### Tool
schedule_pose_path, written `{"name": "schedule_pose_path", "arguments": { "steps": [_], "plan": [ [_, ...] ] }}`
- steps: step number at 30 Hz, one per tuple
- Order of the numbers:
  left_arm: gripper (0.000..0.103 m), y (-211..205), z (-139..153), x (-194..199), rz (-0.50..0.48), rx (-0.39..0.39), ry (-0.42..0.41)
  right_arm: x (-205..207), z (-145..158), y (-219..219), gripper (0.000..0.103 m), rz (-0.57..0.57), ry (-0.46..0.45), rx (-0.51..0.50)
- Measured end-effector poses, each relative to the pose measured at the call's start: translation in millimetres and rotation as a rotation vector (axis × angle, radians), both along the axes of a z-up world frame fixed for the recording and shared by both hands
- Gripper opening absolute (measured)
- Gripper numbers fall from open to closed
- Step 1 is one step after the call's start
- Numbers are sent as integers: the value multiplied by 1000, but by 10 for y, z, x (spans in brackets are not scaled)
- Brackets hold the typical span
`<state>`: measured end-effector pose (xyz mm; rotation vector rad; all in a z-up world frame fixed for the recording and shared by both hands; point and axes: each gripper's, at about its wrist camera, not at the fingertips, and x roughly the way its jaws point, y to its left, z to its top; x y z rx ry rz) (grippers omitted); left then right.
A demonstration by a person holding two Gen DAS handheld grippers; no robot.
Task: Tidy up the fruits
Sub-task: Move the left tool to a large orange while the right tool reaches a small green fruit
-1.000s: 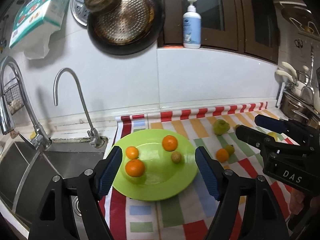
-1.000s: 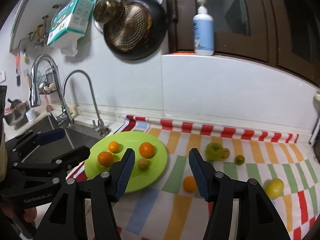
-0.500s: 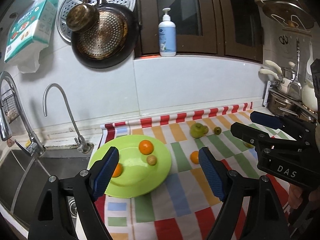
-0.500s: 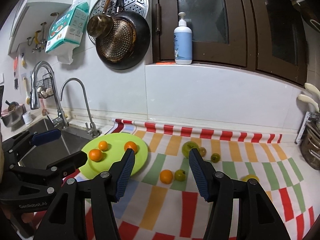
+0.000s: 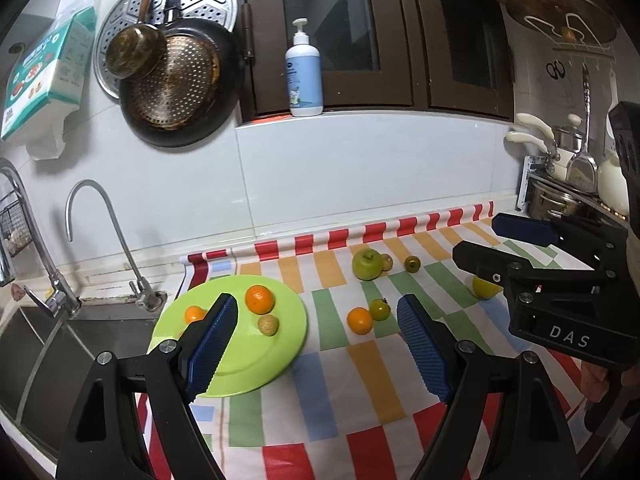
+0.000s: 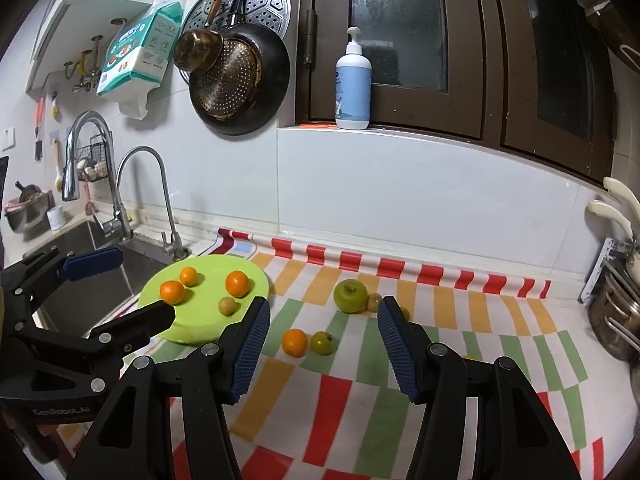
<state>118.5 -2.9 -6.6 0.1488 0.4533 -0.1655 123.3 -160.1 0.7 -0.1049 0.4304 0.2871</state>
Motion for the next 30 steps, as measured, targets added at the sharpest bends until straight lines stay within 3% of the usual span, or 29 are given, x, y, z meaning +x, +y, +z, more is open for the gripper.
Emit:
{"name": "schedule_pose_path", "arguments": {
  "steps": [15,18,30],
  "plan": [
    [81,-246,-313,365,-59,69,36,395,-274,-80,57,97,62,-69],
    [72,-261,-407,475,-76,76,65,511,-374,-66,57,118,87,-83],
    [59,-343,-790,860,-171,124,146,897,-792,89,48,214,181,-179]
  ]
}}
